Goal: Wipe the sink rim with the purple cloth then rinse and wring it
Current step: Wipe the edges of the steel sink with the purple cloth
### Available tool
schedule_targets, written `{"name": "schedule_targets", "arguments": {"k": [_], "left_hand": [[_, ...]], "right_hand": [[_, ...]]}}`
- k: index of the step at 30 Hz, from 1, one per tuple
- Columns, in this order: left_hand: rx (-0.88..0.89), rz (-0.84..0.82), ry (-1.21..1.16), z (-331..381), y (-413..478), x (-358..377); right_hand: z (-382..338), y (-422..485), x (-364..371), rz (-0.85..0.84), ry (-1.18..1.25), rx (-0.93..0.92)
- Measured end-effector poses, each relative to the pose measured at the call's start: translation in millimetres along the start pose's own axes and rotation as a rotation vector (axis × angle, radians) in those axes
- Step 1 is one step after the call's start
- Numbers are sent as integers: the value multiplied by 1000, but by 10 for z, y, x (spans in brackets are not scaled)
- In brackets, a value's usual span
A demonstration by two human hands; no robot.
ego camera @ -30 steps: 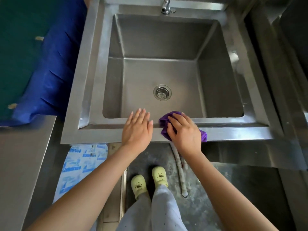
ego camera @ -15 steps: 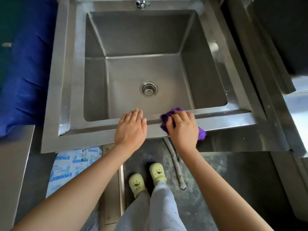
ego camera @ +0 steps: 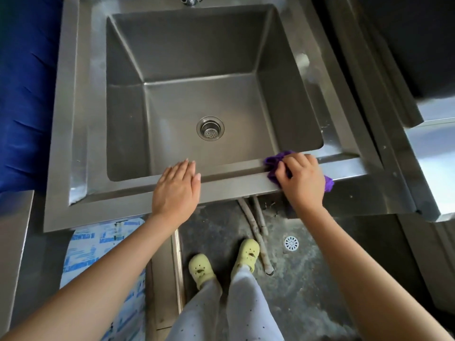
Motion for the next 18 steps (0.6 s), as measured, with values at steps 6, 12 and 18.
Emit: {"name": "schedule_targets", "arguments": {"k": [6, 12, 18], "left_hand": [[7, -79, -65, 349, 97, 55], [160, -179, -121, 1251, 394, 390], [195, -227, -77, 1554, 557, 510]], "right_hand": [[656, 111, 28, -90, -65, 171], [931, 182, 17, -184, -98, 178], [977, 290, 103, -251, -118, 187]]}}
Point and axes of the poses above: each hand's wrist, its own y-axis towards the middle knuckle, its own x-axis out of the palm, z = x × y, the point moved 5 cm from there along y, towards the middle knuckle, and after that the axes turned 14 degrees about -y, right-handed, at the moved point
